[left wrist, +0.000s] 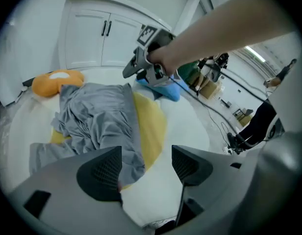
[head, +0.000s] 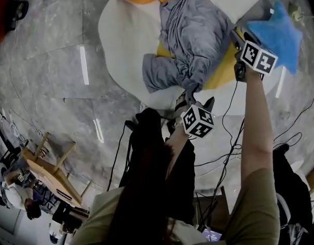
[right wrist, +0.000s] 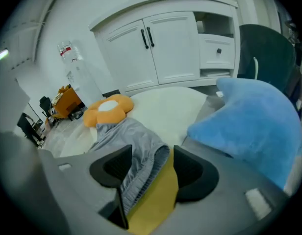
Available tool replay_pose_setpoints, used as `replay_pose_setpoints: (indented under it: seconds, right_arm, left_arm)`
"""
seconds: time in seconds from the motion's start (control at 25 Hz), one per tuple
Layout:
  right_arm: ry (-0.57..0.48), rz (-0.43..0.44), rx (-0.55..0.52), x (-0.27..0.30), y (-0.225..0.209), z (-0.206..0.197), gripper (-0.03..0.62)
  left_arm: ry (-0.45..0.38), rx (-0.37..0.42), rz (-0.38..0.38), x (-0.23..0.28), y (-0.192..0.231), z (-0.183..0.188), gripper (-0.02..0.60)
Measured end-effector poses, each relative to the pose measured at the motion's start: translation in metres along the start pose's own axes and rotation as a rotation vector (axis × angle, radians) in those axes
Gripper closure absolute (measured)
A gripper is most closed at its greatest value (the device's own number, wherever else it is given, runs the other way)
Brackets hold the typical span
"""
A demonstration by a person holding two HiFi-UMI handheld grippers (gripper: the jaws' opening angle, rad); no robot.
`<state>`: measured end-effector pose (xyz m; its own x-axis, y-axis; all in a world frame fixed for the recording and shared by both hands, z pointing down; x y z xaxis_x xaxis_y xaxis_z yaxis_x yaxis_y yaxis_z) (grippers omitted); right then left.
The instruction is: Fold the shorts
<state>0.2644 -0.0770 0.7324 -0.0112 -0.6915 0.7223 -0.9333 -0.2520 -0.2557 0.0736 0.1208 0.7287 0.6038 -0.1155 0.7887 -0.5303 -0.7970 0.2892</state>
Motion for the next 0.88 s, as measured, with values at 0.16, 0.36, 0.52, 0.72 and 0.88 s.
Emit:
replay_pose_setpoints:
  seconds: [0.16, 0.36, 0.52, 0.72, 0.88]
  right_arm:
    - [0.108, 0.037, -0.002, 0.025, -0.008, -0.017, 0.338]
    - [0.153, 0.083, 0.101, 0.046, -0.011, -0.029, 0.341]
    - [0.153, 0.112, 0.191, 0.043, -0.014, -0.03, 0.469]
    - [0.14, 0.176, 0.292, 0.02, -0.016, -0.019, 0.568]
    - [0.168, 0.214, 0.27, -0.023, 0.006, -0.002, 0.571]
  left_arm:
    - [0.086, -0.017, 0.082, 0.034, 0.008, -0.028, 0.264]
    - [0.144, 0.028, 0.108, 0.055, 0.025, -0.046, 0.267]
    - [0.165, 0.098, 0.157, 0.052, 0.031, -0.047, 0.463]
    - [0.154, 0.053, 0.124, 0.032, 0.03, -0.038, 0.537]
    - [0.125, 0.007, 0.113, -0.027, 0.042, -0.02, 0.54]
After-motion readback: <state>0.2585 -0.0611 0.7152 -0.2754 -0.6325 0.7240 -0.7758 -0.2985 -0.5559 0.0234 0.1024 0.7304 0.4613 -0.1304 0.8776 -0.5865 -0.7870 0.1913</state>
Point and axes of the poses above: the fingertips, and each gripper's own axes: x forward along the fingers, y to its left, z out of its top, the point moved 1 cm from there along -x, backward along the fingers, and after that the axes turned 5 degrees about -y, right-handed, at the moved point
